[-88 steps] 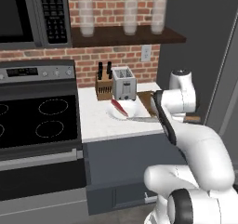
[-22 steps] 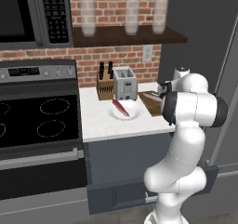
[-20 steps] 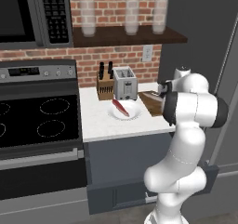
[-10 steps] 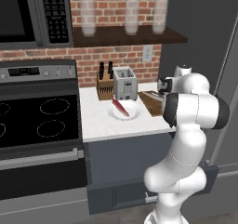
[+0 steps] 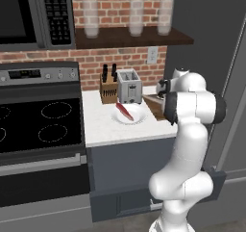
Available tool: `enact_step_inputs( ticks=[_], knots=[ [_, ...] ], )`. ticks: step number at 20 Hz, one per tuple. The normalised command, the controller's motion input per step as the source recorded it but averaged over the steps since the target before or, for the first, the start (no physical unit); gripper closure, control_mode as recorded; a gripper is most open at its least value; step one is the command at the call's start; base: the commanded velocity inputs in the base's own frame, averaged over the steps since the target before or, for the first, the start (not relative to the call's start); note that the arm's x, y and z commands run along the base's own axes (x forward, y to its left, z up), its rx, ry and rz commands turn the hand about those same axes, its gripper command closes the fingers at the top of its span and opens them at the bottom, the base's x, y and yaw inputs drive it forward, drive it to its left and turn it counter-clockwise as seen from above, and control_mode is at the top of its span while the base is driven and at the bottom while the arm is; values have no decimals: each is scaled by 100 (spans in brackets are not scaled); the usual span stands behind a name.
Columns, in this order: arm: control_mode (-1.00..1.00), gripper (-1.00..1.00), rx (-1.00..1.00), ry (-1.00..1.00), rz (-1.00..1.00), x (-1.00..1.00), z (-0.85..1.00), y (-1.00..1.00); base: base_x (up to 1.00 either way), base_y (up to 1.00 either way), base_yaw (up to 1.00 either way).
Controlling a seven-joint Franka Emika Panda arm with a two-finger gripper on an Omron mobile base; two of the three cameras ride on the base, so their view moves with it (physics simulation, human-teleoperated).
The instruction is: Pick up the knife from the drawer and place it on the cutting board. Then place the meat from the plate to the cutting board.
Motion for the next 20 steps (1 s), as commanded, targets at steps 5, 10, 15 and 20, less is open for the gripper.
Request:
enact_step_inputs(
  ticks=[5,10,15,20],
  knots=[
    [-100,100,-2,0,-16,67,-41,28,0,0,0],
    [-100,100,-1,-4,-16,76,-34,25,0,0,0],
    [-100,-100,0,-3,-16,82,-22,18,0,0,0],
    [-100,-100,0,-4,-3,28,-10,0,0,0,0]
  ],
)
